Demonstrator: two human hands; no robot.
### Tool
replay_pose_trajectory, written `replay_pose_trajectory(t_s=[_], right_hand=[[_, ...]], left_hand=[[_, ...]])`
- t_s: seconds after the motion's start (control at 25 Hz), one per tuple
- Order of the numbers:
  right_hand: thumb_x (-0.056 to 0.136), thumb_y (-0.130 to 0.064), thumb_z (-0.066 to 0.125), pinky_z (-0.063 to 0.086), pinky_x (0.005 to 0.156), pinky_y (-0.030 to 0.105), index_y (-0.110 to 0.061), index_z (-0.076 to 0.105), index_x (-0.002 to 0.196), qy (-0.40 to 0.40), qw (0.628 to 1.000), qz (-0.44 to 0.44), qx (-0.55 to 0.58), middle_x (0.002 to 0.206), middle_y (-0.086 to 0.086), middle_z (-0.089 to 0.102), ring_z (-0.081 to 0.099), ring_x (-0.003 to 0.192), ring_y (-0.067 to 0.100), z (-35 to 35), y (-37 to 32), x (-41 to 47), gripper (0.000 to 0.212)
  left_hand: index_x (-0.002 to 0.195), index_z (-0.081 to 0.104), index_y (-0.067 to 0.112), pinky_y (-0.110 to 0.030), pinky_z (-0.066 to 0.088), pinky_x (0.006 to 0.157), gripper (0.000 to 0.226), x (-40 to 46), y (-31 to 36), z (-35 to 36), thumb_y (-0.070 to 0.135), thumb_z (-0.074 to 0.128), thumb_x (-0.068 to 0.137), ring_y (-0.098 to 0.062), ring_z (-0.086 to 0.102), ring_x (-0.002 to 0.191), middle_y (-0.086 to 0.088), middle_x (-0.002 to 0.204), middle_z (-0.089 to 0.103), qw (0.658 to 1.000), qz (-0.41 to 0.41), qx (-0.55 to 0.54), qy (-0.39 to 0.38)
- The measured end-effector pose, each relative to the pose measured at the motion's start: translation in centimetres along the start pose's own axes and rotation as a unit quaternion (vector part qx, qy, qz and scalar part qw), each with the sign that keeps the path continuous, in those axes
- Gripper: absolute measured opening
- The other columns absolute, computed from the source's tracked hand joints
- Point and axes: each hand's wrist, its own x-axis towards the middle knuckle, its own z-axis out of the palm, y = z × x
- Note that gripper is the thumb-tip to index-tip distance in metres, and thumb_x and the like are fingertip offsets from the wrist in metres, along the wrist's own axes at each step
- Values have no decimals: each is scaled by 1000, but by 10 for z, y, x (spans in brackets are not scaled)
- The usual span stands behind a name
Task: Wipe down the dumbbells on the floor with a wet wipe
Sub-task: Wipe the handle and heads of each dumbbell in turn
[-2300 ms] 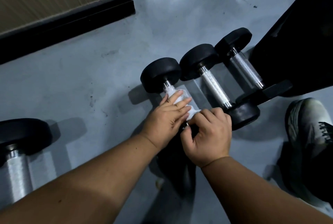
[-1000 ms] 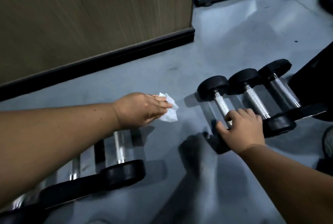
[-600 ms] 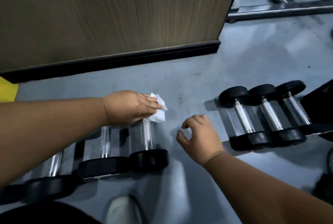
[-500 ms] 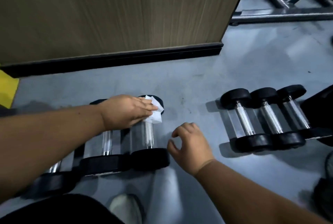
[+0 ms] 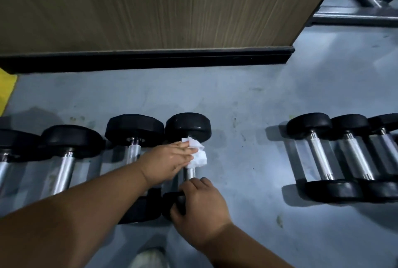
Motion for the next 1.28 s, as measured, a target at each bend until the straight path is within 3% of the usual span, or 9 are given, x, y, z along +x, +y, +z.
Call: replay_pose_trajectory(t_s=[0.16, 0.32, 0.48, 0.6, 0.72, 0.8, 0.92, 1.16, 1.28], right_hand=[[80, -55, 33, 49, 88, 40, -20, 68, 103, -54, 995, 74, -42, 107, 4, 67, 56, 105, 28, 8, -12, 27, 55], [71, -55, 55, 50, 65, 38, -21, 67, 71, 7, 989, 131, -61, 75, -1, 65, 60, 73, 29, 18, -10, 29, 36], [70, -51, 62, 51, 60, 34, -21, 61, 59, 36, 992, 118, -14, 64, -3, 61, 59, 67, 27, 18, -4, 25, 32], [70, -51, 61, 54, 61, 35, -23, 60, 59, 52, 991, 120, 11, 62, -4, 61, 59, 65, 26, 17, 10, 22, 30], [73, -47, 61, 53, 61, 35, -23, 58, 59, 83, 991, 108, 20, 64, -5, 60, 58, 64, 24, 18, 25, 16, 28], [76, -45, 61, 51, 59, 35, -22, 57, 58, 99, 991, 95, 13, 63, -3, 58, 56, 63, 25, 19, 25, 15, 29], [79, -45, 61, 49, 58, 35, -21, 57, 57, 105, 991, 81, -2, 62, -2, 55, 54, 64, 26, 24, 18, 15, 33], [77, -44, 55, 49, 56, 33, -22, 61, 58, 52, 990, 115, -62, 64, -3, 58, 59, 65, 24, 19, -8, 21, 30], [79, -49, 59, 47, 63, 37, -24, 58, 65, 73, 988, 133, -30, 72, -3, 58, 55, 74, 25, 25, -17, 13, 28]], left_hand=[[102, 79, 8, -30, 33, 117, 33, 14, -5, 16, 26, 51, 98, -22, 54, 133, -8, 136, 63, 997, -13, -68, -25], [112, 77, 9, -29, 30, 120, 51, 17, -16, 15, 43, 40, 107, -13, 44, 141, -4, 141, 60, 993, -16, -107, -47], [116, 76, 10, -33, 27, 121, 50, 14, -12, 14, 44, 41, 106, -11, 38, 145, 1, 143, 57, 987, -32, -148, -55], [121, 74, 10, -34, 23, 123, 32, 7, -1, 14, 22, 53, 100, -11, 34, 147, 2, 144, 57, 977, -10, -195, -83], [133, 66, 11, -36, 15, 125, 48, 7, 4, 21, -3, 57, 88, -19, 34, 148, 0, 148, 55, 967, 78, -180, -161], [128, 70, 11, -36, 20, 123, 33, 15, -9, 22, 14, 55, 98, -21, 39, 144, -4, 144, 58, 971, 93, -160, -148], [116, 75, 8, -25, 26, 121, 53, 25, -29, 15, 47, 42, 104, -14, 40, 141, -3, 139, 61, 977, -2, -184, -105], [117, 74, 5, -22, 21, 122, 57, 14, -20, 25, 47, 37, 106, -12, 35, 145, -3, 141, 57, 979, -34, -196, -40], [120, 73, 5, -25, 23, 122, 55, 11, -16, 20, 46, 38, 106, -14, 33, 147, -3, 144, 56, 979, -44, -196, -38]])
